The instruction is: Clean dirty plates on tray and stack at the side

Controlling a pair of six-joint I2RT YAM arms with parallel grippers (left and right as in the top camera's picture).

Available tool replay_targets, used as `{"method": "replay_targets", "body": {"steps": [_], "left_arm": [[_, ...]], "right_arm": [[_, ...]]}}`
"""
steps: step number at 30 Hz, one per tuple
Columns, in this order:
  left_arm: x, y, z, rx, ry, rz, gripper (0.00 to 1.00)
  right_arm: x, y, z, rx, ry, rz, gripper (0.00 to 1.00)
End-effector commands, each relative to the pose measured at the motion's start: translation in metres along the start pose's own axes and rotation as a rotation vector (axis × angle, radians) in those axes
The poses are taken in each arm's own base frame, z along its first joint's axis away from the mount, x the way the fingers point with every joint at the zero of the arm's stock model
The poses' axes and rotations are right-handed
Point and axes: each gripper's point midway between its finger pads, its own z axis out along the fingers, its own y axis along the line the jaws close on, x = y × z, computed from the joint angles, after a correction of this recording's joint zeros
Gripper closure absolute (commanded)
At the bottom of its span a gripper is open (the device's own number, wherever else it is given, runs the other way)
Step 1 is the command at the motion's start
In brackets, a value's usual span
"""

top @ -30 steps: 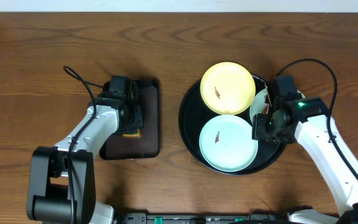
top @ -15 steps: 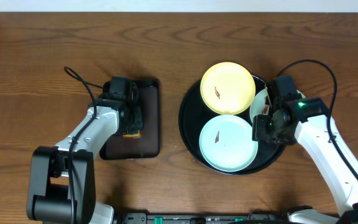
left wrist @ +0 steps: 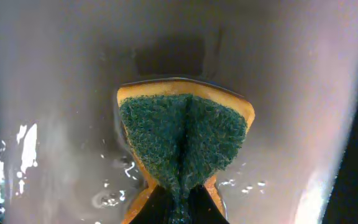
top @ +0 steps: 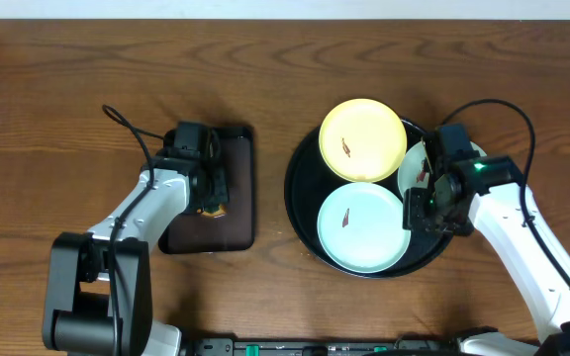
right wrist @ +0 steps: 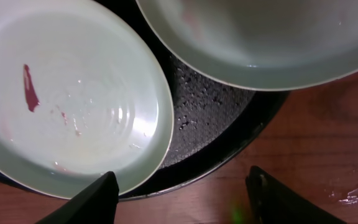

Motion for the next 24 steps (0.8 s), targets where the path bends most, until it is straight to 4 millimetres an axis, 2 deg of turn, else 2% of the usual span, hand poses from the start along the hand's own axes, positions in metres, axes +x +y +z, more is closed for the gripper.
{"method": "replay_targets", "body": {"steps": [1, 4, 12, 18, 21, 24], "left_arm": [[-0.001, 0.001, -0.006, -0.006, -0.021, -0.001, 0.92], [-0.009, -0.001, -0.022, 0.011, -0.073, 0.0, 0.93], [-0.028, -0.008, -0.083, 0.066, -0.255, 0.002, 0.92], [-0.032, -0.01, -0.116, 0.066, -0.268, 0.034, 0.93], [-0.042, -0.014, -0.13, 0.075, -0.302, 0.048, 0.92], [-0.055, -0.018, -0.144, 0.089, -0.351, 0.049, 0.93]], "right_arm": [[0.011, 0.004, 0.005, -0.018, 0.032, -0.008, 0.37], [0.018, 0.005, 0.012, -0.012, 0.046, -0.013, 0.38], [0.029, 0.017, 0.032, -0.014, 0.045, -0.035, 0.4], [0.024, 0.011, 0.036, 0.032, 0.008, -0.047, 0.4], [0.017, 0.006, 0.036, 0.063, -0.024, -0.058, 0.4], [0.012, 0.005, 0.033, 0.074, -0.043, -0.095, 0.45]]}}
